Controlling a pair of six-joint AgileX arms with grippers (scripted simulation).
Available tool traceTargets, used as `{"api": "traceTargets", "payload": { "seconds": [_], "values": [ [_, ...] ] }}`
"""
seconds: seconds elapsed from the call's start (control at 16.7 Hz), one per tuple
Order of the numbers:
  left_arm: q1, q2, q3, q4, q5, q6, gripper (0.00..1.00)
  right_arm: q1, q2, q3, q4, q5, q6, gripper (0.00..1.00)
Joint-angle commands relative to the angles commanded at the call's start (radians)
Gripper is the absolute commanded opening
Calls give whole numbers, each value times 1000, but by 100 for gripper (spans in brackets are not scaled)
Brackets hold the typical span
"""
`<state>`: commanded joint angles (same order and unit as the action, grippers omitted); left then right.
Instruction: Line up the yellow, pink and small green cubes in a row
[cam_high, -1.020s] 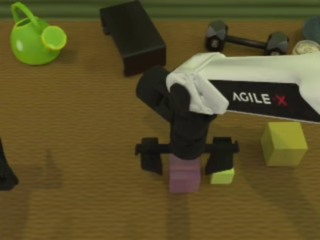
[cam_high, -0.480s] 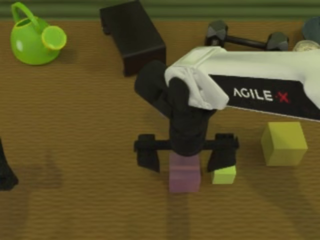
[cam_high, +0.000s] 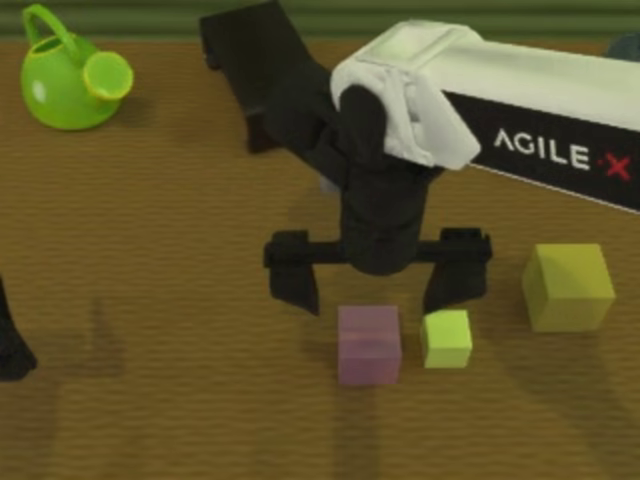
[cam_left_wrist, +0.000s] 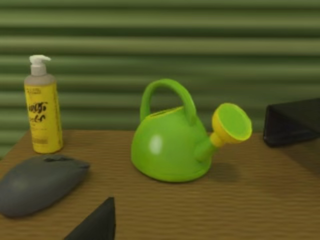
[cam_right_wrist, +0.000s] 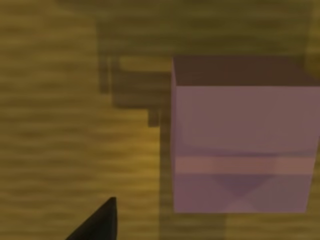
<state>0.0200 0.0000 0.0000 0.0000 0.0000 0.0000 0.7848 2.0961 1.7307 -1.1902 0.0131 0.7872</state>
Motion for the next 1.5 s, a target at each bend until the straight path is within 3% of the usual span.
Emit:
{"api": "traceTargets", "payload": {
  "seconds": [0.18, 0.36, 0.9, 1.26, 1.5],
  "values": [
    [0, 0, 0, 0, 0, 0, 100, -8, 3, -3, 3, 0, -2, 100],
    [0, 0, 0, 0, 0, 0, 100, -76, -22, -37, 15, -1, -72, 100],
    [0, 0, 0, 0, 0, 0, 100, -493, -159, -253, 76, -11, -509, 100],
    [0, 0, 0, 0, 0, 0, 100, -516, -165, -267, 83, -11, -533, 100],
    [0, 0, 0, 0, 0, 0, 100, -517, -128, -329, 185, -12, -532, 100]
  ]
}}
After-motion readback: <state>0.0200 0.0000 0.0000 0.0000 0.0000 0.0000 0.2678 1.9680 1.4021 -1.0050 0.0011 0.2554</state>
